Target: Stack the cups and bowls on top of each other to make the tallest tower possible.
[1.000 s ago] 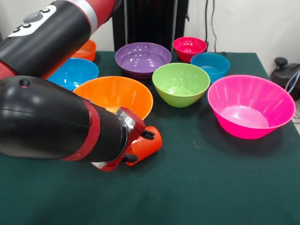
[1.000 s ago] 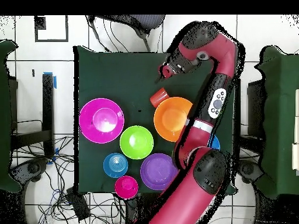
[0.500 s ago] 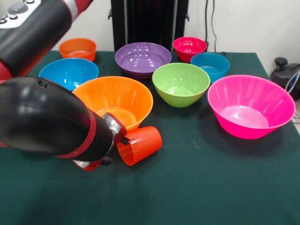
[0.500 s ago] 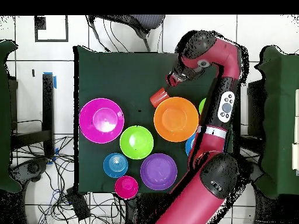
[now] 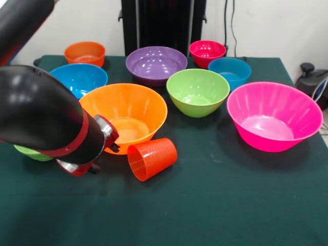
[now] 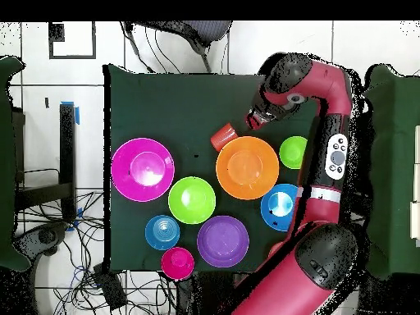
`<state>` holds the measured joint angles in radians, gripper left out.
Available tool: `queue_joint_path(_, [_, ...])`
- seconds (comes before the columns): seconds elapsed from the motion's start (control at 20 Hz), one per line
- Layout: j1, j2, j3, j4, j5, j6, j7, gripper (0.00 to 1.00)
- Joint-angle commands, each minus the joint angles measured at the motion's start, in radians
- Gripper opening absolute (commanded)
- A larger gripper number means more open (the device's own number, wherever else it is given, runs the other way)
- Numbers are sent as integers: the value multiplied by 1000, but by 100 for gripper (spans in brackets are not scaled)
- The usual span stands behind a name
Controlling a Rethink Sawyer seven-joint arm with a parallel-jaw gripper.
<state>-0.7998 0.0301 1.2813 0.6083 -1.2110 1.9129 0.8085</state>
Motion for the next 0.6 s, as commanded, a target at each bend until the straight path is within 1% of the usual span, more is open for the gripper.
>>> queue_joint_path(0.05, [-18,-79,-231,223,94,-109,315,100])
queue_joint_path(0.3, [-40,-117,-304,358,195,-187,435,100])
queue_joint_path(0.6, [-64,-148,-376,492,272,-307,532,100])
